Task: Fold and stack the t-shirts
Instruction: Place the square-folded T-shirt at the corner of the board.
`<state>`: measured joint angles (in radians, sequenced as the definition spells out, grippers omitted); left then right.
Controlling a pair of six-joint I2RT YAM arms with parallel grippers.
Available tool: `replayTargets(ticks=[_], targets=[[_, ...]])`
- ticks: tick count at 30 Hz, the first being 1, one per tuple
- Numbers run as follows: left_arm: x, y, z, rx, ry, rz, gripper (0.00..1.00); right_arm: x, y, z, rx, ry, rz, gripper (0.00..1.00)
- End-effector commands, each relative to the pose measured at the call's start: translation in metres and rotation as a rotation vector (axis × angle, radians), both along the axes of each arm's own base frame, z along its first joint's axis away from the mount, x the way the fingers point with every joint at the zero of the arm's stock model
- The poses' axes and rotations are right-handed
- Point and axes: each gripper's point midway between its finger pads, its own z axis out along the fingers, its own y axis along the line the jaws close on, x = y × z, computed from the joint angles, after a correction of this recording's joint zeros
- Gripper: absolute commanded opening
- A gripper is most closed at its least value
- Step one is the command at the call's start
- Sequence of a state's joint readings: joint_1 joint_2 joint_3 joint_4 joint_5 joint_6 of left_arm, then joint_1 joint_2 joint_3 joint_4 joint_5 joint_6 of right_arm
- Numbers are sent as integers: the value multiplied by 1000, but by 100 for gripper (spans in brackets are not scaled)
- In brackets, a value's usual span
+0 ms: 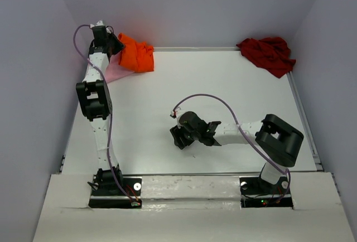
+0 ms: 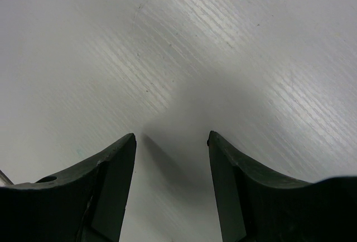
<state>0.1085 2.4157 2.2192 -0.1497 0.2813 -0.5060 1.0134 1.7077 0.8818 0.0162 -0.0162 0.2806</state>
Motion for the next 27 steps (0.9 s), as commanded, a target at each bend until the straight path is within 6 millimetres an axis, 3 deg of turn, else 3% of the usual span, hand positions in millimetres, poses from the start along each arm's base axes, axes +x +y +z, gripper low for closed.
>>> replayTargets(ticks=[1, 14, 27], targets=[[1, 2, 108, -8, -224, -24, 0, -17, -1, -23, -36, 56, 43, 60], [-3, -2, 144, -54, -290, -17, 0, -19, 0, -28, -39, 69, 53, 60], [-26, 16, 167, 51, -265, 55, 0, -21, 2, -31, -41, 77, 67, 59]])
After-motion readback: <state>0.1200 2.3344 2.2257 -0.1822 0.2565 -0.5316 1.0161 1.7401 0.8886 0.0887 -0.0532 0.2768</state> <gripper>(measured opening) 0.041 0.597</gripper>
